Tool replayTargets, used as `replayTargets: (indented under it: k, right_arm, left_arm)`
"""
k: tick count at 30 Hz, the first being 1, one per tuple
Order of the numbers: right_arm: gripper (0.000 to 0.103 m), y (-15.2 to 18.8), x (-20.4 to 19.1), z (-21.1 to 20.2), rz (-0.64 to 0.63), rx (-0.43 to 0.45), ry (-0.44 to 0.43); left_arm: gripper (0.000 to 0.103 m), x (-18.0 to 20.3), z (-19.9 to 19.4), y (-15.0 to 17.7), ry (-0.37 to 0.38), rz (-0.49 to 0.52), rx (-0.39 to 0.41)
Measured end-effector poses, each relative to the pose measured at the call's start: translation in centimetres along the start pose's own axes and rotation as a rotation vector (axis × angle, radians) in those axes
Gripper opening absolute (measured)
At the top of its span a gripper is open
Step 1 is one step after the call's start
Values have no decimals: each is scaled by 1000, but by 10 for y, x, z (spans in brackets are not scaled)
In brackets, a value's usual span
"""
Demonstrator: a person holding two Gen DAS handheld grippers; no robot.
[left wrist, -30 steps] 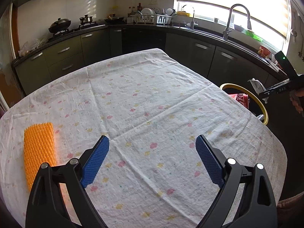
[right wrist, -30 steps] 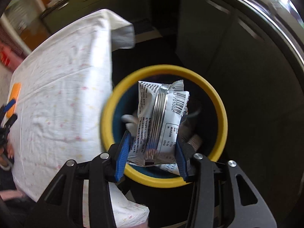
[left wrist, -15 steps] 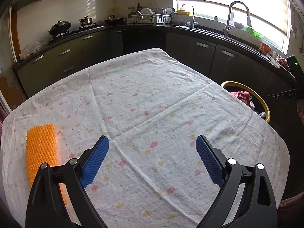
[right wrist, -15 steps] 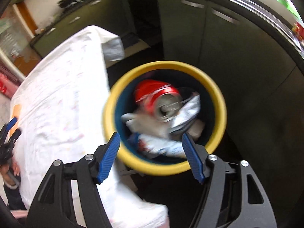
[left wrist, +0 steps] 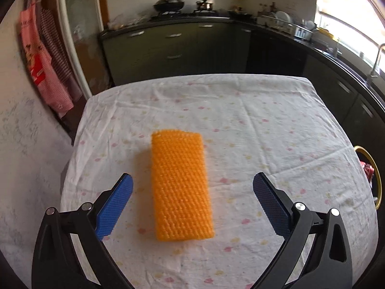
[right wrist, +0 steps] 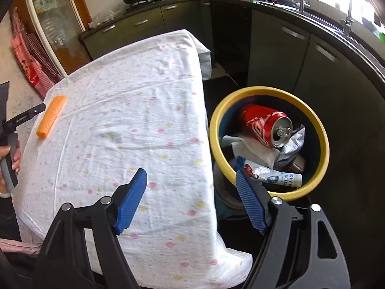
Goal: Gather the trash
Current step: 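Grasp the orange mesh sponge on the table with the left gripper, then carry the orange sponge with the left gripper over the bin and release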
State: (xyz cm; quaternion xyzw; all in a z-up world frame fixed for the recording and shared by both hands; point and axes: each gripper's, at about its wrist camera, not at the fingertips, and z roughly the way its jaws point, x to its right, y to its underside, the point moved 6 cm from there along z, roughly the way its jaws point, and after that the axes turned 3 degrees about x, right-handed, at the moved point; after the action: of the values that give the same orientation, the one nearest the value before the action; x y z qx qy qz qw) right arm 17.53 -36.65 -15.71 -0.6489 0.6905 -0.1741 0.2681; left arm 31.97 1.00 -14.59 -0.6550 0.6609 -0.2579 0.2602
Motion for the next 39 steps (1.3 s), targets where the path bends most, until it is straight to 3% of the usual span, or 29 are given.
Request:
replayTargets:
  k: [6, 11, 13, 17, 19, 23, 25, 27, 39]
  right_arm:
    - [74, 8, -4, -3, 15, 11, -35]
    - [74, 14, 2, -3, 41, 10, -43]
    - [75, 14, 3, -3, 48, 11, -45]
    - [75, 15, 3, -2, 49, 8, -50]
    - [75, 16, 1, 0, 48, 5, -52]
    - [75, 16, -2, 3, 44, 0, -56]
    - [75, 17, -3, 3, 43, -1, -56]
    - [75, 17, -3, 3, 43, 0, -56]
    - [75, 21, 3, 3, 57, 2, -64]
  left_arm:
    - [98, -4, 41, 12, 5, -23, -106]
    - [94, 7, 56, 18, -30, 10, -115]
    - [80, 10, 58, 20, -33, 13, -128]
    - [67, 13, 55, 20, -17, 5, -122]
    - [52, 16, 52, 20, -17, 14, -113]
    - [37, 20, 44, 20, -27, 42, -87]
    - [24, 19, 37, 18, -15, 37, -73]
    - [20, 20, 32, 16, 5, 33, -67]
    - [18, 76, -33, 3, 99, 150, 49]
